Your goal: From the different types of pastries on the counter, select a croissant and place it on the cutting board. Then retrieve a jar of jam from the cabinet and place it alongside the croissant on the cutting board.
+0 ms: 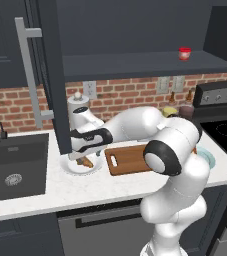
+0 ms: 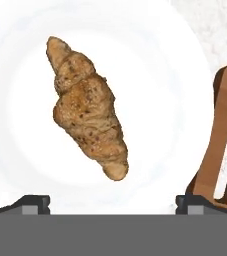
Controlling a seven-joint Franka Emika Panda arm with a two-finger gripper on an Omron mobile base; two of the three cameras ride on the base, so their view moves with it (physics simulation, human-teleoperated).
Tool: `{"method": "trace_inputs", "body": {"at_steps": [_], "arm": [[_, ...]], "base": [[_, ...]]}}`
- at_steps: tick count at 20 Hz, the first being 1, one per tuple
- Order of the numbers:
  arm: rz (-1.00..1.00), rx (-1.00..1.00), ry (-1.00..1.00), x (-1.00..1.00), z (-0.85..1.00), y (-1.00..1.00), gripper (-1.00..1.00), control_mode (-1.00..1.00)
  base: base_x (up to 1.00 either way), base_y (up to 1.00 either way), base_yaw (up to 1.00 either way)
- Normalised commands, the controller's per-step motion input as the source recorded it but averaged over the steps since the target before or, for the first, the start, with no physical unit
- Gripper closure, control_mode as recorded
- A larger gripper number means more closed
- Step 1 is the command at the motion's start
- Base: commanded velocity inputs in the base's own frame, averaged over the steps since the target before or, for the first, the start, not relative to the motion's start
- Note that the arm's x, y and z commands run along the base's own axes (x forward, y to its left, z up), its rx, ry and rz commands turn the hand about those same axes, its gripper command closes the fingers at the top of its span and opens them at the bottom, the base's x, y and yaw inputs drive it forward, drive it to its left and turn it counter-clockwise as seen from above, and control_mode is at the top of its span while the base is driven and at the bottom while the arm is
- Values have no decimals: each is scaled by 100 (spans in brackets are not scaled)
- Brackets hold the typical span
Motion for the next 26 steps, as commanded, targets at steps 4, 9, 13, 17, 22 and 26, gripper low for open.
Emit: {"method": "trace_inputs", "body": {"at_steps": [4,9,13,17,22,26], "arm": [[0,0,0,13,-28,1,-100,-100],[0,0,0,9,-32,1,-100,-100],[0,0,0,2,-23,0,-100,-100],[0,0,0,0,-20,0,-100,-100],[0,0,-1,3,-16,0,-100,-100],[0,0,-6,19,-9,0,-100,-100]], "base": [[0,0,0],[0,0,0],[0,0,0],[0,0,0],[0,0,0],[0,0,0]]}}
